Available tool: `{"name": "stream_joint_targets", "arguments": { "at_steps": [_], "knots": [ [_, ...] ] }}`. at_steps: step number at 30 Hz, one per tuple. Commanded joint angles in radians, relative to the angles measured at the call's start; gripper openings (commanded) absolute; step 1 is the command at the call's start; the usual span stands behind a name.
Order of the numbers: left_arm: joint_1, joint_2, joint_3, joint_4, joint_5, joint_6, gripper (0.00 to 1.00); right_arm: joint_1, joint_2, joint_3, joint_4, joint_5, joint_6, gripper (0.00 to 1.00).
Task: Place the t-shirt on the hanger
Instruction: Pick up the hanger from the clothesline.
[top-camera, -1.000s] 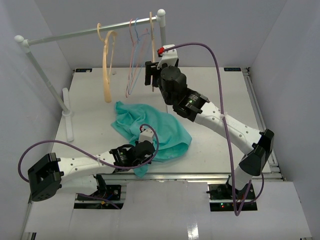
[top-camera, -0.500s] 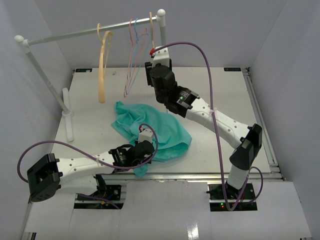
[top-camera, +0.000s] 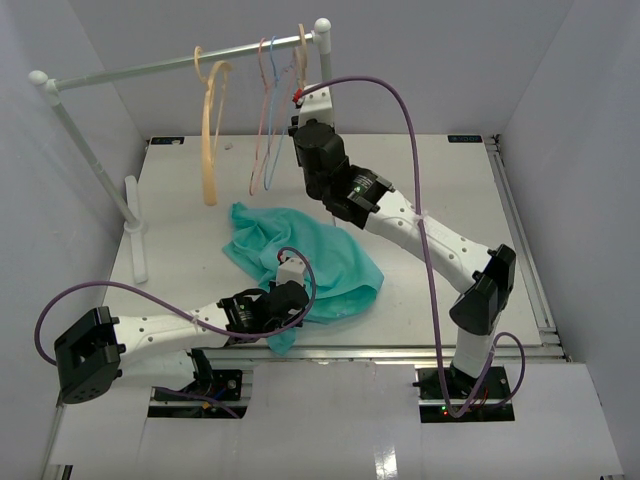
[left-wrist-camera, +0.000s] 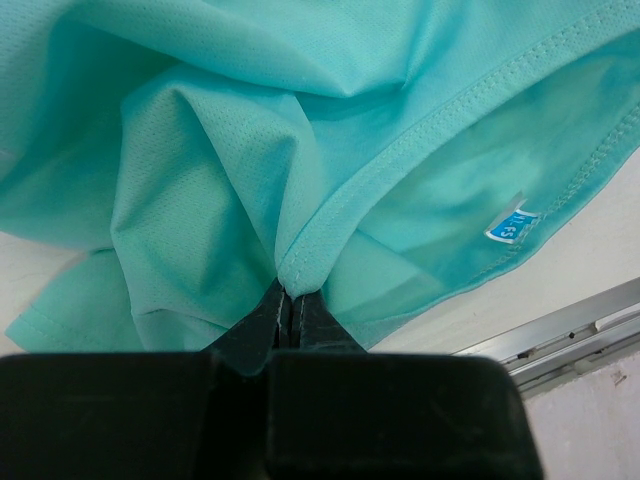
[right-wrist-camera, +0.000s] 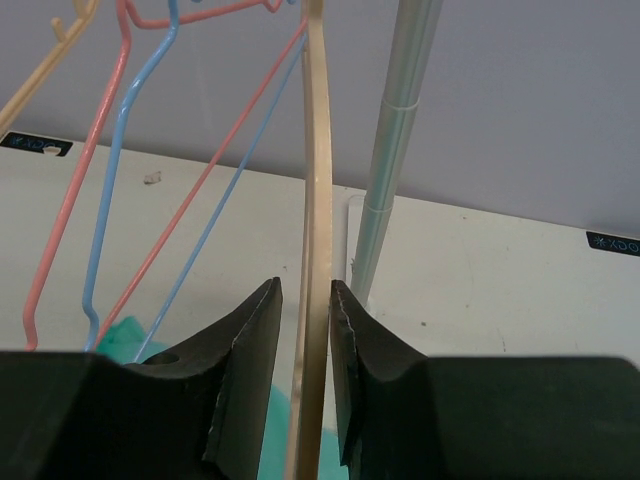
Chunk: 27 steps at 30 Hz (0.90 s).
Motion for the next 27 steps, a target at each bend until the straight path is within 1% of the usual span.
{"name": "stream_joint_targets", "arguments": {
  "at_steps": [1, 4, 6, 8, 14, 19, 23, 27],
  "knots": [
    [-0.004, -0.019, 0.002, -0.004, -0.022, -0.009, 0.0, -0.009, 0.023, 0.061, -0.028, 0.028, 0.001, 0.32],
    [-0.004, -0.019, 0.002, -0.006, -0.028, -0.01, 0.0, -0.013, 0.025, 0.061, -0.029, 0.023, 0.001, 0.23],
    [-0.004, -0.021, 0.002, -0.008, -0.029, -0.011, 0.0, -0.016, 0.022, 0.062, -0.031, 0.018, 0.0, 0.13],
    [-0.004, -0.021, 0.003, -0.008, -0.029, -0.012, 0.0, -0.022, 0.018, 0.059, -0.031, 0.004, -0.002, 0.08],
    [-0.004, -0.03, 0.003, -0.008, -0.037, -0.012, 0.0, -0.035, 0.006, 0.083, -0.018, -0.015, -0.028, 0.08],
    [-0.004, -0.029, 0.003, -0.008, -0.041, -0.014, 0.0, -0.044, -0.022, 0.074, 0.048, -0.049, -0.12, 0.08],
    [-0.004, -0.032, 0.0, -0.006, -0.04, -0.017, 0.0, -0.044, -0.095, -0.007, 0.143, -0.062, -0.143, 0.08],
    [-0.003, -0.032, 0.0, -0.006, -0.036, -0.02, 0.0, -0.044, -0.141, -0.068, 0.195, -0.05, -0.172, 0.08]
  ]
}}
